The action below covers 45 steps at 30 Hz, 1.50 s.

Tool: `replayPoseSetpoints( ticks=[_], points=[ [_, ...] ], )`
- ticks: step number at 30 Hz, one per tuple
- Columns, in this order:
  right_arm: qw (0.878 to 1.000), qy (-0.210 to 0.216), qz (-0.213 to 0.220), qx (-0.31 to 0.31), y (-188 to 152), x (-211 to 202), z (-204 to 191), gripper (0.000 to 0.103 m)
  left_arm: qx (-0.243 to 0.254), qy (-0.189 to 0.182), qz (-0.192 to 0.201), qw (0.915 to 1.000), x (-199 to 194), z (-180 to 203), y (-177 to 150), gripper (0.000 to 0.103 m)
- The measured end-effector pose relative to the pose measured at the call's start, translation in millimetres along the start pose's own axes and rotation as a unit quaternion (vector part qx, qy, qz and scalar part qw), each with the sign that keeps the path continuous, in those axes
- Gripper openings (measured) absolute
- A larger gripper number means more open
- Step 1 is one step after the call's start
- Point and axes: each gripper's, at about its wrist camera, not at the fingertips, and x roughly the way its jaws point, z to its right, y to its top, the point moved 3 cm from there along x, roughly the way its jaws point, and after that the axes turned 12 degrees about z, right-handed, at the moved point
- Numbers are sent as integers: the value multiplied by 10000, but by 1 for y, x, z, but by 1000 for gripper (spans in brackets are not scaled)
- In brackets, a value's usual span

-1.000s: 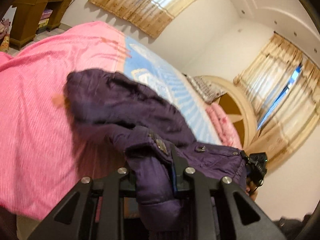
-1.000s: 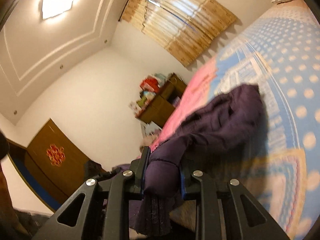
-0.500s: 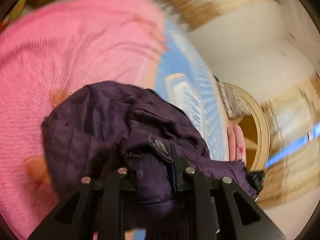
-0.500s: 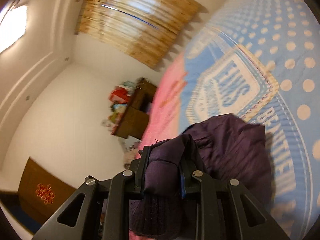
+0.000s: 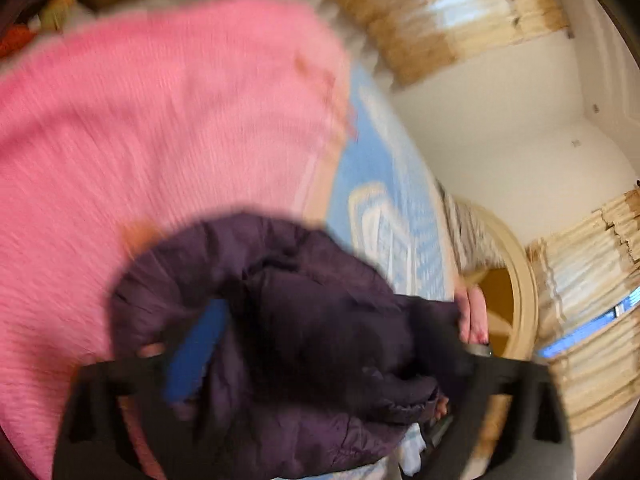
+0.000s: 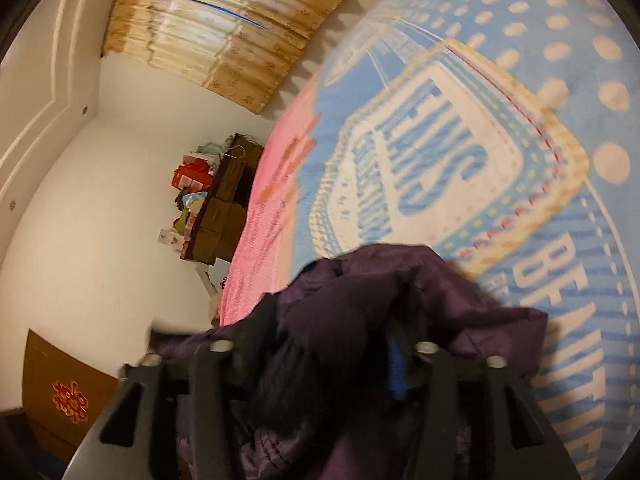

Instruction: Fold large clothes

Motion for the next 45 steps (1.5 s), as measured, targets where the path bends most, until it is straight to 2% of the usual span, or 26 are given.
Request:
replayPoseSetpoints(
  ticks=[2, 4, 7, 9, 11, 14, 17, 18, 20, 22, 23, 24, 25, 27, 28, 29, 31, 34, 35, 36, 37, 38, 39, 40, 41, 45],
  points=[
    [10000, -17, -37, -74, 0, 2, -9, 72, 339, -31, 542, 9979, -25, 11, 8, 103],
    [9996, -41, -73, -254, 2, -2, -22, 79, 939, 173, 654, 9933, -29, 23, 5, 103],
    [9993, -17, -30, -376, 10, -16, -36, 84, 2001, 393, 563, 9774, -23, 42, -24, 103],
    [9972, -317, 140, -661, 17, -29, -44, 84, 2684, 566, 455, 9606, -10, 51, -47, 103],
    [9880, -612, 285, -1390, 16, -41, -61, 85, 3059, 616, 447, 9490, 5, 55, -60, 103],
    [9678, -839, -125, -2369, -3, -30, -78, 85, 3825, 923, 520, 9179, 29, 67, -70, 95],
    [9308, -1245, -457, -3407, -26, -7, -84, 84, 4270, 1136, 488, 8958, 52, 74, -65, 94],
    [9208, -1276, -584, -3639, -33, 1, -84, 84, 4272, 1147, 408, 8959, 60, 73, -62, 94],
    [9007, -1387, -837, -4030, -50, 20, -79, 79, 4362, 1206, 195, 8915, 70, 73, -61, 90],
    [8818, -1477, -1098, -4341, -66, 40, -70, 64, 4502, 1401, 43, 8819, 86, 64, -64, 83],
    [8754, -1512, -1106, -4457, -71, 45, -68, 60, 4497, 1457, -62, 8812, 94, 60, -66, 63],
    [8720, -1548, -1062, -4521, -75, 47, -68, 54, 4408, 1500, -121, 8849, 98, 53, -66, 56],
    [8697, -1542, -996, -4581, -77, 46, -72, 33, 4346, 1482, -127, 8882, 98, 51, -69, 49],
    [8561, -1543, -809, -4865, -83, 40, -83, 1, 4442, 1536, 196, 8825, 87, 48, -70, 8],
    [8437, -1602, -714, -5074, -86, 37, -89, 1, 4477, 1636, 291, 8786, 83, 49, -70, 1],
    [8385, -1589, -646, -5171, -87, 33, -94, 1, 4283, 1529, 411, 8896, 73, 47, -64, 0],
    [8457, -1555, -664, -5061, -83, 29, -98, 1, 4020, 1248, 540, 9055, 61, 46, -56, 0],
    [8693, -1425, -689, -4682, -69, 29, -95, 2, 4075, 1144, 479, 9048, 53, 49, -57, 1],
    [8789, -1399, -630, -4517, -62, 26, -93, 4, 4174, 1264, 580, 8980, 51, 51, -60, 6],
    [8835, -1420, -579, -4427, -59, 25, -93, 17, 4247, 1370, 672, 8924, 52, 54, -61, 8],
    [8831, -1528, -520, -4407, -55, 23, -92, 53, 4352, 1487, 738, 8849, 51, 59, -63, 27],
    [8797, -1630, -432, -4447, -53, 21, -92, 70, 4384, 1496, 739, 8831, 53, 63, -64, 65],
    [8770, -1657, -311, -4499, -52, 21, -94, 80, 4396, 1537, 846, 8809, 55, 67, -64, 84],
    [8695, -1717, -239, -4626, -51, 22, -95, 80, 4409, 1551, 985, 8786, 54, 69, -61, 98],
    [8606, -1815, -276, -4751, -52, 25, -94, 80, 4500, 1520, 1141, 8726, 55, 73, -61, 96],
    [8389, -1889, -638, -5064, -64, 45, -87, 67, 4707, 1600, 605, 8655, 89, 71, -63, 81]
  ],
)
